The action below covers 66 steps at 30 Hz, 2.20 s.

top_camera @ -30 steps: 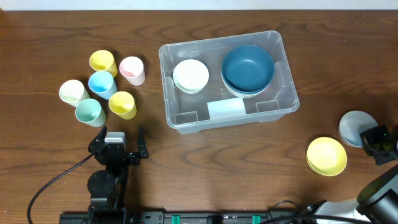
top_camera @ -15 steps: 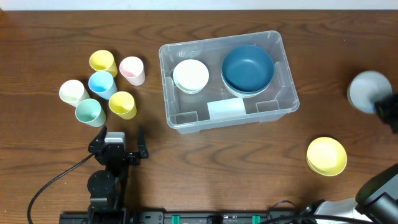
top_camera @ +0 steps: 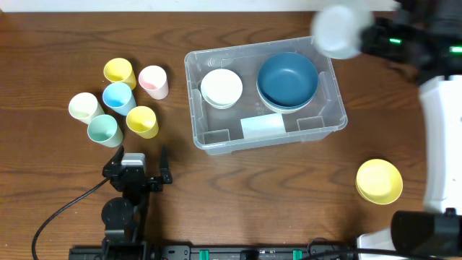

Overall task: Pack container
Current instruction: 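Carry the grey bowl over the container and place it in the white bowl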

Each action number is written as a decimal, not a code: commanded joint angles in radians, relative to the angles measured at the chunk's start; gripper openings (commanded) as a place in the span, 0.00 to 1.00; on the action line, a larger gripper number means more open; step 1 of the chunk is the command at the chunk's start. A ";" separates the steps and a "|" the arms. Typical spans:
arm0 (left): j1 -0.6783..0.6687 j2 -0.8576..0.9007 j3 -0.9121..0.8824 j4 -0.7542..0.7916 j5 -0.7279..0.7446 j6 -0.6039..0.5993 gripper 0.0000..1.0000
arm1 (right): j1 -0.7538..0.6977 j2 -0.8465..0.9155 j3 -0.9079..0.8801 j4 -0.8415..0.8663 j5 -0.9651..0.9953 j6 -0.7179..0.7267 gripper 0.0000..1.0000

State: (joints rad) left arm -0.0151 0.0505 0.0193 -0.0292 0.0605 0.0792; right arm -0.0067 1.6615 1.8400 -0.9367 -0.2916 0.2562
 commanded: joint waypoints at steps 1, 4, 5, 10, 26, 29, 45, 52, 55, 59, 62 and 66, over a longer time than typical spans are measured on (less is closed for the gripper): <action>-0.001 0.000 -0.014 -0.038 0.002 0.003 0.98 | 0.167 -0.014 0.019 0.031 0.191 0.048 0.01; -0.001 0.000 -0.014 -0.038 0.002 0.003 0.98 | 0.301 0.013 0.019 0.076 0.295 0.059 0.01; -0.001 0.000 -0.014 -0.038 0.002 0.003 0.98 | 0.341 0.026 0.019 0.090 0.324 0.066 0.01; -0.001 0.000 -0.014 -0.038 0.001 0.003 0.98 | 0.471 0.125 0.019 0.137 0.412 0.088 0.01; -0.001 0.000 -0.014 -0.038 0.002 0.003 0.98 | 0.555 0.417 0.019 0.206 0.388 0.106 0.01; -0.001 0.000 -0.014 -0.038 0.002 0.003 0.98 | 0.563 0.435 0.018 0.211 0.388 0.106 0.01; -0.001 0.000 -0.014 -0.038 0.002 0.003 0.98 | 0.579 0.533 0.011 0.188 0.356 0.140 0.01; -0.001 0.000 -0.014 -0.038 0.002 0.003 0.98 | 0.588 0.570 0.011 0.193 0.316 0.140 0.01; -0.001 0.000 -0.014 -0.038 0.002 0.003 0.98 | 0.597 0.583 0.011 0.195 0.316 0.140 0.01; -0.001 0.000 -0.014 -0.038 0.002 0.003 0.98 | 0.600 0.585 0.011 0.200 0.315 0.140 0.34; -0.001 0.000 -0.014 -0.038 0.001 0.003 0.98 | 0.596 0.583 0.012 0.216 0.310 0.127 0.52; -0.001 0.000 -0.014 -0.038 0.002 0.003 0.98 | 0.584 0.567 0.049 0.209 0.299 0.105 0.52</action>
State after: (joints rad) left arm -0.0151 0.0505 0.0193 -0.0292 0.0605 0.0792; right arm 0.5835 2.2345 1.8488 -0.7258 0.0216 0.3843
